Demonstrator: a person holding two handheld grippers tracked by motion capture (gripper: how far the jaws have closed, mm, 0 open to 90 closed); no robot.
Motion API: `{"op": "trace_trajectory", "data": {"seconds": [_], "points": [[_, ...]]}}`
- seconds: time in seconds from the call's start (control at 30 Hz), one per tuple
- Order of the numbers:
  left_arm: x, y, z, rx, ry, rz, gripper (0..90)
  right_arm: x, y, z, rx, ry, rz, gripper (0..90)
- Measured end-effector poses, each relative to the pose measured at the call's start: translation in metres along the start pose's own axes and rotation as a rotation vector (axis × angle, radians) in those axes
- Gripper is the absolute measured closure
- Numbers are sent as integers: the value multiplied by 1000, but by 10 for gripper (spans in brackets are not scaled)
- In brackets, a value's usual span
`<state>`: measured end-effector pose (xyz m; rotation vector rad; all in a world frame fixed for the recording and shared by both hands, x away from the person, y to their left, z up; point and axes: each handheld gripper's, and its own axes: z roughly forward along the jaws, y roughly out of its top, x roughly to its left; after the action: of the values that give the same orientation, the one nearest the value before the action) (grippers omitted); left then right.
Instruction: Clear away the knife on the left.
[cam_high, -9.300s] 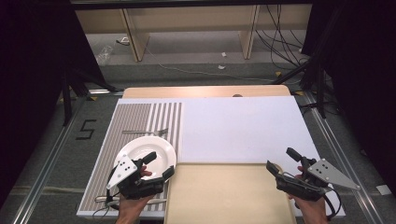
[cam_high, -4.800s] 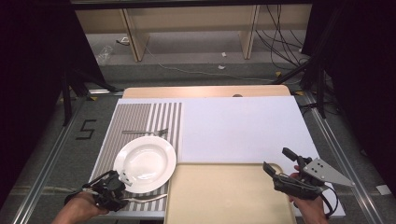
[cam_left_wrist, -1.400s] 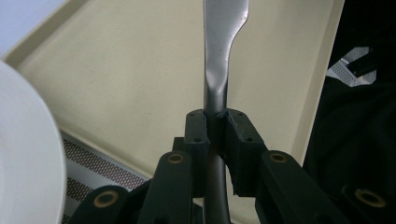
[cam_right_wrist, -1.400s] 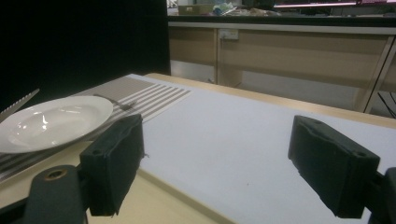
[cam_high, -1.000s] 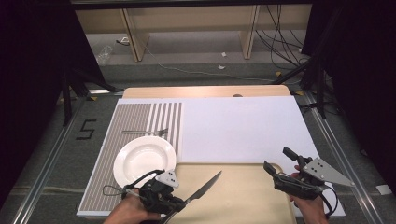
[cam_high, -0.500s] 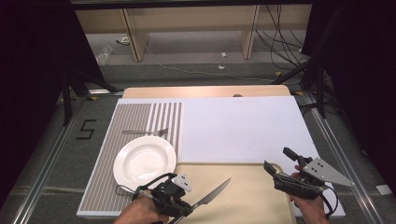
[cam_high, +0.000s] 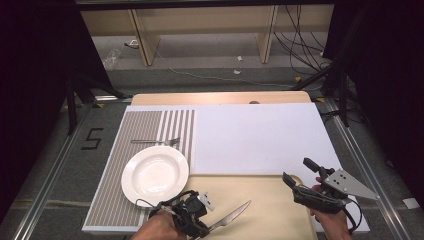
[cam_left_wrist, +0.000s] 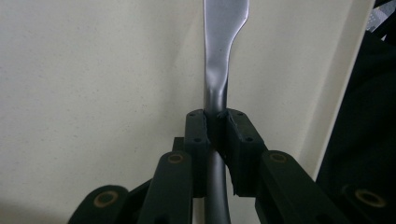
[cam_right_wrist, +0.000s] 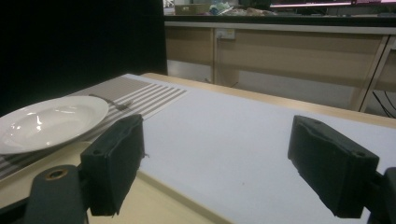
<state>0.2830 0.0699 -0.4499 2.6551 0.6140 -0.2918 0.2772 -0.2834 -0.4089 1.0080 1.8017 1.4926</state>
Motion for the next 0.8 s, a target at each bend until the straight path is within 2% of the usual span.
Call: {"op": "trace_trajectory", "data": {"seconds": [0.4, 0.53, 0.57, 0.6, 0.63, 0.73, 0.8], "points": [[1, 0, 14, 58, -9, -12, 788, 0, 0, 0, -3, 5, 9, 195], [0, 0, 14, 59, -17, -16, 776, 0, 0, 0, -4, 4, 9, 196], [0, 1, 14, 47, -8, -16, 762, 0, 0, 0, -2, 5, 9, 196], [-1, 2, 13, 38, -3, -22, 697, 0, 0, 0, -1, 4, 7, 196], [-1, 2, 13, 41, 10, -14, 617, 0, 0, 0, -1, 4, 7, 196], [-5, 3, 11, 19, 33, 16, 519, 0, 0, 0, -1, 5, 7, 196], [-8, 4, 9, -8, 66, 40, 453, 0, 0, 0, -2, 4, 7, 196]]}}
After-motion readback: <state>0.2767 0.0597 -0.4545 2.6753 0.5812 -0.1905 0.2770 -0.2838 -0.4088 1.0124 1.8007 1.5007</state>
